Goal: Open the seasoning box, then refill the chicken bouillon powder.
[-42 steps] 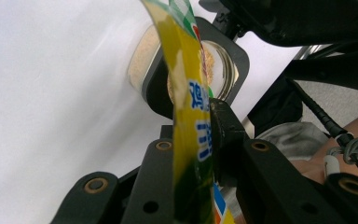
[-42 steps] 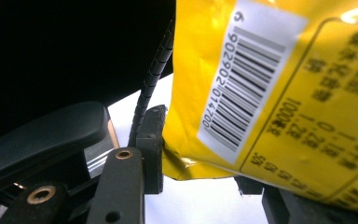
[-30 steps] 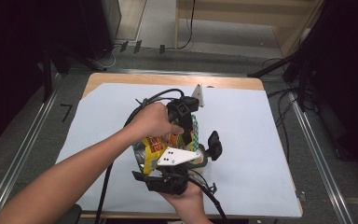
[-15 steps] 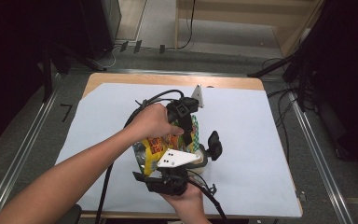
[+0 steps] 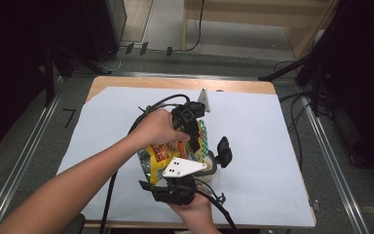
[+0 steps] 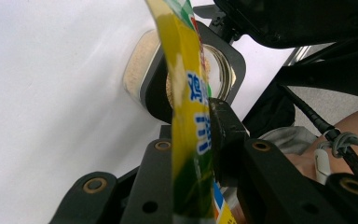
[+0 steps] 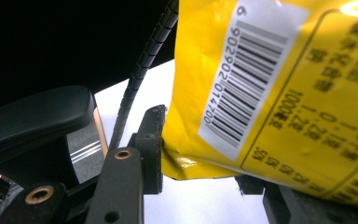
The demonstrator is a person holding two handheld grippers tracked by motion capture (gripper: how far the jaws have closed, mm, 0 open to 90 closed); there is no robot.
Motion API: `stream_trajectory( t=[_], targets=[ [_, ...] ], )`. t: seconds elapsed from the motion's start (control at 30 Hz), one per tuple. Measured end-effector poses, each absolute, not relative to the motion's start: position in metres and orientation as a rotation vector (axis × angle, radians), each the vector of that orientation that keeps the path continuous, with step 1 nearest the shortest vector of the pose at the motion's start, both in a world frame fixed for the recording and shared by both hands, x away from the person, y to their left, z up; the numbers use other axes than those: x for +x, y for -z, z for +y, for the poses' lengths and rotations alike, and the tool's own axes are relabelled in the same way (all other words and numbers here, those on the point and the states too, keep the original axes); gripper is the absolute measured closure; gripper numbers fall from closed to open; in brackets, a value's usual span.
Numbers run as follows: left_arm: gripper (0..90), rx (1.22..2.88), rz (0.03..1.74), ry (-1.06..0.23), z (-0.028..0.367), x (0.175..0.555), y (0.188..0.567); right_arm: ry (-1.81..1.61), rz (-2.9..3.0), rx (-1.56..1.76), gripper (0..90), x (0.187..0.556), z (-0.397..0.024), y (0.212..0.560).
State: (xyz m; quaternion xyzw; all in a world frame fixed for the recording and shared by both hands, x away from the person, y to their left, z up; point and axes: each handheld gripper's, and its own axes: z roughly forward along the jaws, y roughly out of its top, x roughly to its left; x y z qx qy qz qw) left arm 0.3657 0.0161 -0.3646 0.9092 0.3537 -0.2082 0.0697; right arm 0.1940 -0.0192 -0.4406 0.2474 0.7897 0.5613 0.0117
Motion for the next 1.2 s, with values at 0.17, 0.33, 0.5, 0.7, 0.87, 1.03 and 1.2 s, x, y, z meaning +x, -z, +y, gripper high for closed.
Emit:
stream_trajectory(
  t=[0.17,0.33,0.5,0.7,0.87,1.03,1.2],
  targets=[
    [81.6,2.722,1.053,0.623,0.018,0.365,0.365,-1.737,2.464,0.762,61.7,0.194,-0.018,0.441],
    [81.6,2.709,1.043,0.626,0.02,0.366,0.364,-1.738,2.464,0.757,61.3,0.194,-0.018,0.442],
    [81.8,2.696,1.02,0.622,0.022,0.365,0.364,-1.722,2.467,0.753,61.2,0.194,-0.018,0.442],
    [82.6,2.672,0.997,0.619,0.025,0.365,0.363,-1.693,2.463,0.734,61.1,0.193,-0.017,0.443],
    [85.5,2.646,0.981,0.619,0.03,0.365,0.364,-1.66,2.453,0.694,58.9,0.192,-0.015,0.445],
    [87.0,2.616,0.975,0.613,0.036,0.364,0.364,-1.648,2.449,0.672,56.2,0.19,-0.013,0.448],
    [87.0,2.59,0.963,0.605,0.041,0.363,0.363,-1.642,2.459,0.673,56.3,0.191,-0.012,0.45]
  ],
)
